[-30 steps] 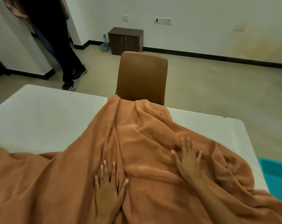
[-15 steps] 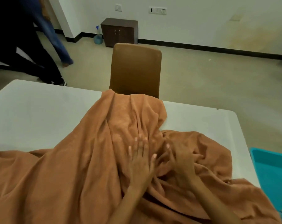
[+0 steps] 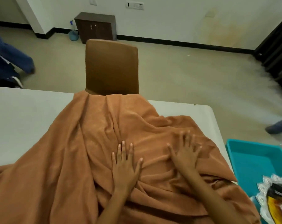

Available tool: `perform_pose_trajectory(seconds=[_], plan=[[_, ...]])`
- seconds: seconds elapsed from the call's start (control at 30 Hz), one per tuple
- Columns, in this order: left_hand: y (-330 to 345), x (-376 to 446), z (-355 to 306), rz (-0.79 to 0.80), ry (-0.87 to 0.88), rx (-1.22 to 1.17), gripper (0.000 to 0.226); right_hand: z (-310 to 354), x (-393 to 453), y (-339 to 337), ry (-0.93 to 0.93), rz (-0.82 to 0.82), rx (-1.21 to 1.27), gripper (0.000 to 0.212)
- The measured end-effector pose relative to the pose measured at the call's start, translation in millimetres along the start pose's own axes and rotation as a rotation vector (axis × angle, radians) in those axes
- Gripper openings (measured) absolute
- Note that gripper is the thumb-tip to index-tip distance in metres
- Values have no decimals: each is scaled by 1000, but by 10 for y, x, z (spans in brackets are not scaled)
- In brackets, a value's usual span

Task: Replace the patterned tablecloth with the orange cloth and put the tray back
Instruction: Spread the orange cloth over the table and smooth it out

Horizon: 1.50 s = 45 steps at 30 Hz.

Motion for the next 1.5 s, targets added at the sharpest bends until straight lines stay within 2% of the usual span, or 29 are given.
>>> perform_pose_trajectory(seconds=[0.1,0.2,0.3,0.37,0.43,0.47,0.57,0.67,0.83,0.97,1.07,1.13,1.2,1.37,1.5], plan=[[-2,-46,40,5,30,-3,72,152,-643,252,-162,56,-14,83],[-53,-135,89,-40,27,28,82,236,-1129,117,-293,67,16,78],[-236,-206,99,-97,-14,88,82,252,-1117,-231,-324,53,279,77],[-365,-215,22,-136,-38,109,69,199,-888,-407,-290,-107,399,63],[-383,-125,-120,-156,-37,56,58,172,-568,-462,-257,-240,348,46],[-361,-58,-228,-159,0,19,56,171,-446,-426,-242,-210,274,48],[-163,168,-599,-67,201,-54,59,165,-385,-108,-174,27,12,78],[101,299,-720,73,179,-45,75,34,-737,122,-122,91,-80,89],[300,214,-657,-1,146,-57,66,-81,-1286,7,-130,86,-13,78],[317,199,-650,-7,128,-56,63,-96,-987,-253,-212,-115,137,61],[336,130,-587,-7,138,-54,64,-143,-644,-249,-221,33,286,63],[329,78,-507,-19,142,-48,64,-240,-520,-290,-142,0,401,55],[325,37,-435,-27,147,-53,64,-345,-444,-347,-118,-25,364,38],[303,-15,-405,-15,147,-54,64,-431,-399,-372,-208,125,256,16],[291,-19,-407,-4,139,-57,63,-396,-350,-433,-223,216,328,19]])
Point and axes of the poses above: each hand's wrist, its own x-axis towards the middle knuckle, its own y-axis out of the palm, z = x × y, the point moved 3 cm from there along x, towards the middle knuckle, and after that the axes turned 4 degrees about -y, right-handed, at the moved point
